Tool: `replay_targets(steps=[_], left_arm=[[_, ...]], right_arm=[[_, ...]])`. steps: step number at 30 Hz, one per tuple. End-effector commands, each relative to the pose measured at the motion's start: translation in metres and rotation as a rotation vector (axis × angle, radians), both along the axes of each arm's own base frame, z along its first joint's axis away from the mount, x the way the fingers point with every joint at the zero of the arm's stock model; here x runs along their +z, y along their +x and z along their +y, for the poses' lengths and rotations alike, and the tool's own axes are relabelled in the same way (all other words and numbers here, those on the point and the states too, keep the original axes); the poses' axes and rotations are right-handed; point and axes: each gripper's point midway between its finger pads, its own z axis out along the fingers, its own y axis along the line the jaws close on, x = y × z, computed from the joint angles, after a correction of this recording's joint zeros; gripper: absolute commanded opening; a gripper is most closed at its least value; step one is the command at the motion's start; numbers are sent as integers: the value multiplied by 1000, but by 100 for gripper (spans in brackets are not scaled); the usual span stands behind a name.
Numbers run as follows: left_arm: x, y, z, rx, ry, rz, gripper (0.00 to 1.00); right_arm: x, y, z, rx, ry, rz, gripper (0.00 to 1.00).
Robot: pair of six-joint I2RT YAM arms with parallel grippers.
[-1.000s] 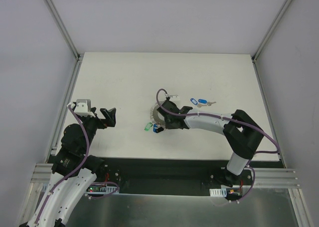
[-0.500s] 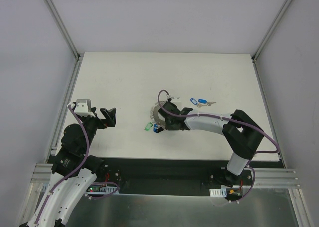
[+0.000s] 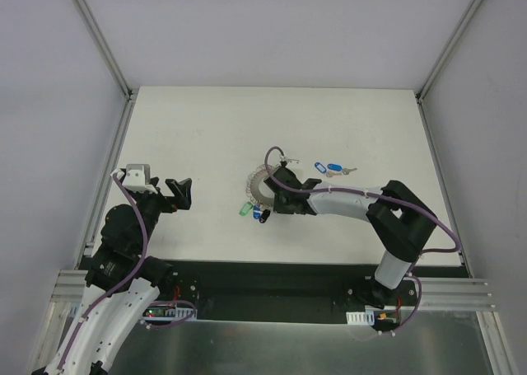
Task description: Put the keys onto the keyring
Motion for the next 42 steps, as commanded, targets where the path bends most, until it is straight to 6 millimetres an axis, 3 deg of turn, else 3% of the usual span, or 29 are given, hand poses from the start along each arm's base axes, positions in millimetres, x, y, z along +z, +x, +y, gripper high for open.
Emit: replay_targets(steps=[1, 4, 7, 13, 18, 21, 25, 32, 37, 42], left_arm=[[12, 0, -6, -30, -16, -43, 99], [12, 1, -6, -31, -15, -40, 99], [11, 1, -9, -42, -13, -34, 99], [12, 0, -24, -128, -8, -30, 99], [16, -12, -66, -385, 10, -46, 99], [16, -21, -93, -570, 39, -47, 99], [24, -35, -119, -773, 75, -58, 99], [56, -51, -150, -1033, 53, -92, 95], [73, -43, -167, -1141, 67, -136, 92], [62, -38, -184, -1284, 116, -182, 89]], right_arm=[[10, 3, -5, -9, 5, -37, 1], [20, 7, -6, 36, -10, -76, 1], [43, 15, -7, 119, -43, -181, 1], [108, 24, -4, 332, -100, -432, 1], [162, 18, -3, 490, -90, -610, 1], [179, 9, -3, 604, -85, -687, 1], [217, -13, 2, 759, 7, -810, 1], [249, -49, 14, 944, 165, -936, 1], [260, -62, 19, 1011, 225, -973, 1], [260, -68, 20, 1035, 245, -977, 1]])
